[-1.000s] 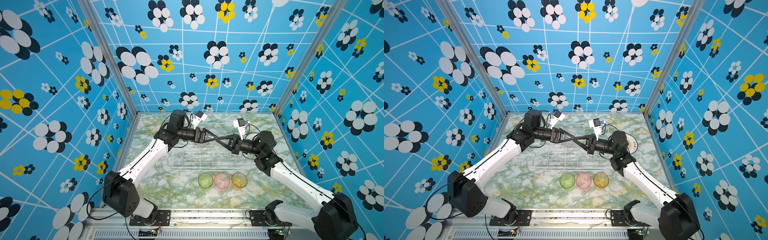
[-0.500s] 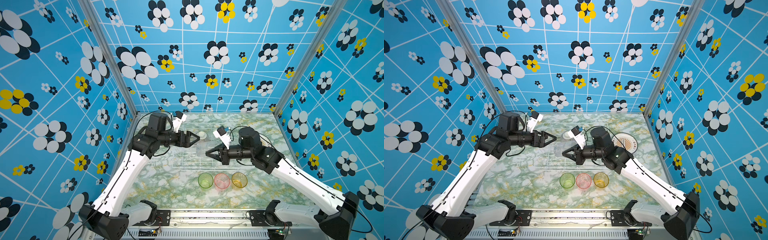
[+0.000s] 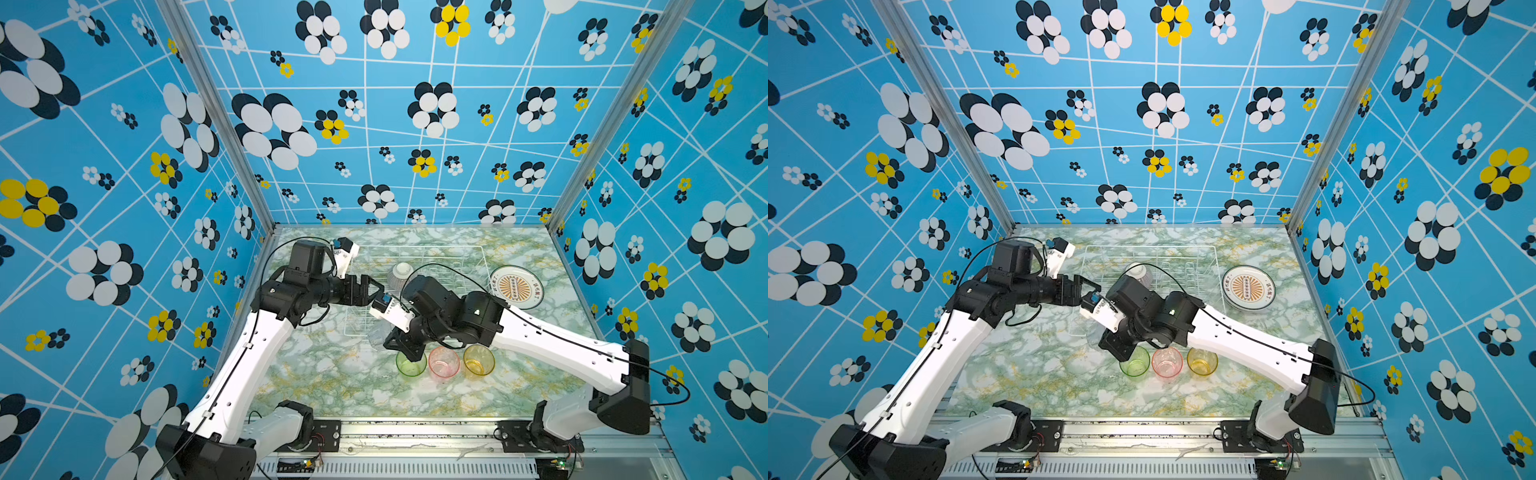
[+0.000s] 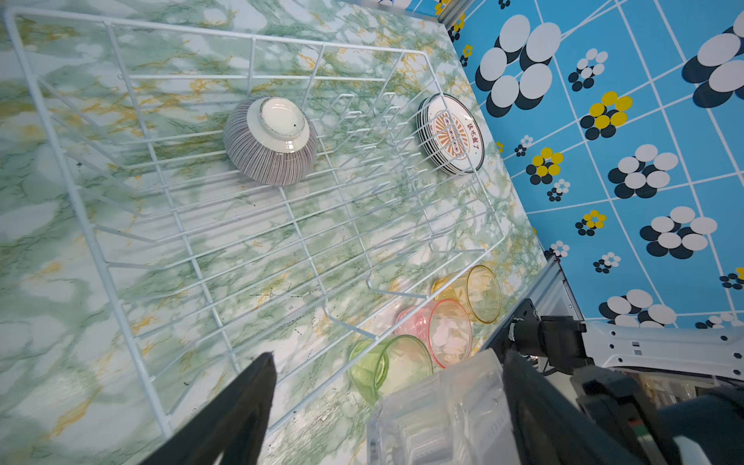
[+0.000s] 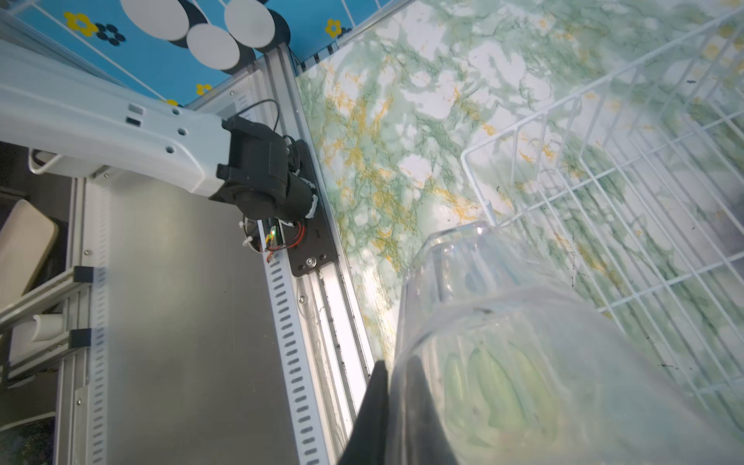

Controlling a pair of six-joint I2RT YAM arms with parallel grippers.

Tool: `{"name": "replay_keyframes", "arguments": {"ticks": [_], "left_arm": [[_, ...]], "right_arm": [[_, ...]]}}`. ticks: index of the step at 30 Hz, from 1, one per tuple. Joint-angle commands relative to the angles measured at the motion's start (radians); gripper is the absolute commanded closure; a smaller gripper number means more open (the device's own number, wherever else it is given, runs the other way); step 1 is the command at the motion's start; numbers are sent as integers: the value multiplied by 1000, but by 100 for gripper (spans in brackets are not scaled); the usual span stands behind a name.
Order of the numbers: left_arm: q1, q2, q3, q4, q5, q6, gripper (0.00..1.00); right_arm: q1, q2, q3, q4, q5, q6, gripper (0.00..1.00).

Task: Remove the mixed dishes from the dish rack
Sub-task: 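Carry the clear glass toward the table edge with right gripper while left gripper releases, then set the clear glass down beside the green glass and open right gripper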

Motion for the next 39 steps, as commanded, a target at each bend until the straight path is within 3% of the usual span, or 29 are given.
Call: {"name": "replay_keyframes", "arguments": {"ticks": [1, 17, 39], "left_arm": [[9, -52, -27, 31, -65, 34, 11], [11, -139, -93, 50, -191, 81, 9], [46, -158, -79, 13, -194, 100, 8]], "right_arm": [[22, 61, 63, -93, 75, -46, 100], [111, 353, 327, -299, 130, -104, 100], [159, 665, 495, -493, 287, -134, 100]]}}
